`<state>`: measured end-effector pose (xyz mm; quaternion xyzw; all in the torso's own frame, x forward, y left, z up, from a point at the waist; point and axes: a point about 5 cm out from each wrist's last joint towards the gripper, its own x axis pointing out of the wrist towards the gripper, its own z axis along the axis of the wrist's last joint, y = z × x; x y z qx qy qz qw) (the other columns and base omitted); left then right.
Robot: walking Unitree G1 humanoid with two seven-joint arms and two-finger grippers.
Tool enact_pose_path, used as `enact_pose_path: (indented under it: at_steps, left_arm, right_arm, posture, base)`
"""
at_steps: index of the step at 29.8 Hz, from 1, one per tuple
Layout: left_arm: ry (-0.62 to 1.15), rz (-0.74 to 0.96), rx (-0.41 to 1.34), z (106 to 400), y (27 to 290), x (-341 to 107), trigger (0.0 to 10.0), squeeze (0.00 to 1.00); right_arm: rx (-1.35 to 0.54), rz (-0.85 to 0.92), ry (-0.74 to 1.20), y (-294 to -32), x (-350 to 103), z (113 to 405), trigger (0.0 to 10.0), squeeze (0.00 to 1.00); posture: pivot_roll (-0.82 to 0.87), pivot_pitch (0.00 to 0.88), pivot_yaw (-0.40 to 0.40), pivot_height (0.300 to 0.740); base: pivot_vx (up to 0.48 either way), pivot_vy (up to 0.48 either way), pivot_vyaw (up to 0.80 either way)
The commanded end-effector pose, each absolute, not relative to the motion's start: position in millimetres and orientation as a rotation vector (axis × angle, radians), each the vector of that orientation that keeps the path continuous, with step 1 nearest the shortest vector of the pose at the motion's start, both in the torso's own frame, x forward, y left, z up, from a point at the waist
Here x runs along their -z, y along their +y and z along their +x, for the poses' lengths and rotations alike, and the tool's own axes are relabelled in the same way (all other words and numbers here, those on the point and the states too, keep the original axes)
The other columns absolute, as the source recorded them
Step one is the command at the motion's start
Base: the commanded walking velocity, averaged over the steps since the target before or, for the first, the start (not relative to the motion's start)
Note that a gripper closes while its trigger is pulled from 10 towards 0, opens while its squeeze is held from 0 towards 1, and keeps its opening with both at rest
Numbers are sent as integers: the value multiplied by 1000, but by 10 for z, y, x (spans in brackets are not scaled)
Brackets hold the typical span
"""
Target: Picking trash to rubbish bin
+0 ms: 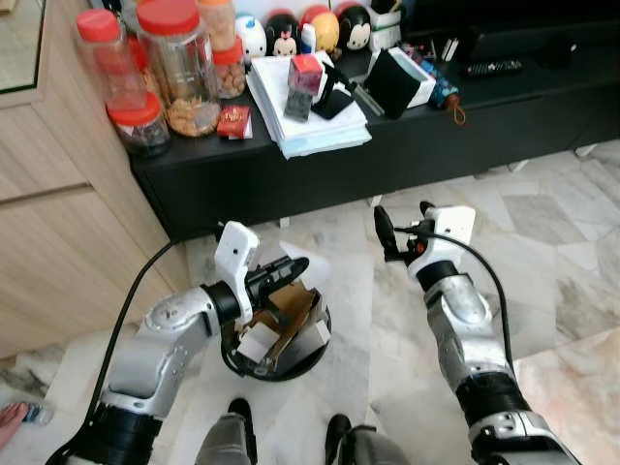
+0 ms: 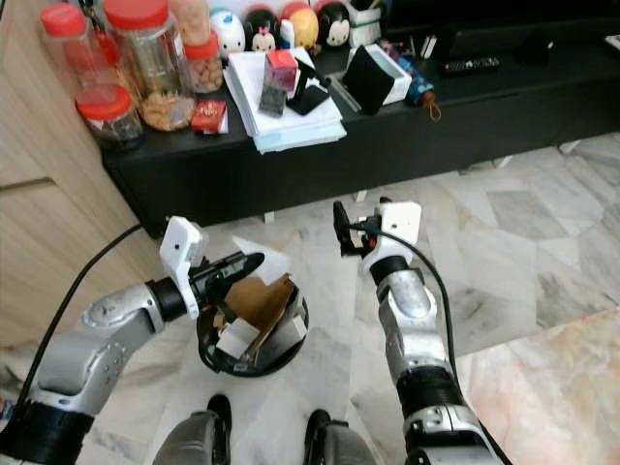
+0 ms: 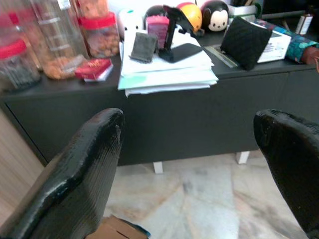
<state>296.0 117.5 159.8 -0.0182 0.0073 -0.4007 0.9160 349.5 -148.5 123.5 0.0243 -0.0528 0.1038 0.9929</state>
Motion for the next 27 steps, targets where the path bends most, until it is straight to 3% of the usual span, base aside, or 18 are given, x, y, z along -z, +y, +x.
enact_pose_path:
  at_steps: [1, 4, 9, 18, 27]
  left_arm:
    - [4, -3, 740, 3026, 1236, -1568, 10000, 0]
    - [5, 48, 598, 3132, 1345, -1496, 10000, 0]
    - [21, 68, 548, 3153, 1383, -1386, 10000, 0]
    - [124, 81, 493, 3130, 1440, -933, 10000, 0]
    - [242, 73, 424, 3117, 1495, -541, 10000, 0]
  right_arm:
    - [-215, 15, -89, -1464, -1184, 3482, 10000, 0]
    - [-233, -14, -90, -1409, -1191, 3474, 10000, 0]
    - [-297, -46, -100, -1300, -1232, 3479, 10000, 0]
    - [-695, -194, 125, -1066, -936, 3238, 10000, 0]
    - [-771, -233, 206, -1151, -897, 3091, 10000, 0]
  posture:
    - [214, 262, -100, 740]
    - [214, 263, -100, 740]
    - [208, 264, -100, 740]
    - [189, 275, -116, 740]
    - [155, 288, -129, 740]
  base:
    - [0, 0, 0]
    - [0, 0, 0]
    - [0, 0, 0]
    - [0, 0, 0]
    - [0, 0, 0]
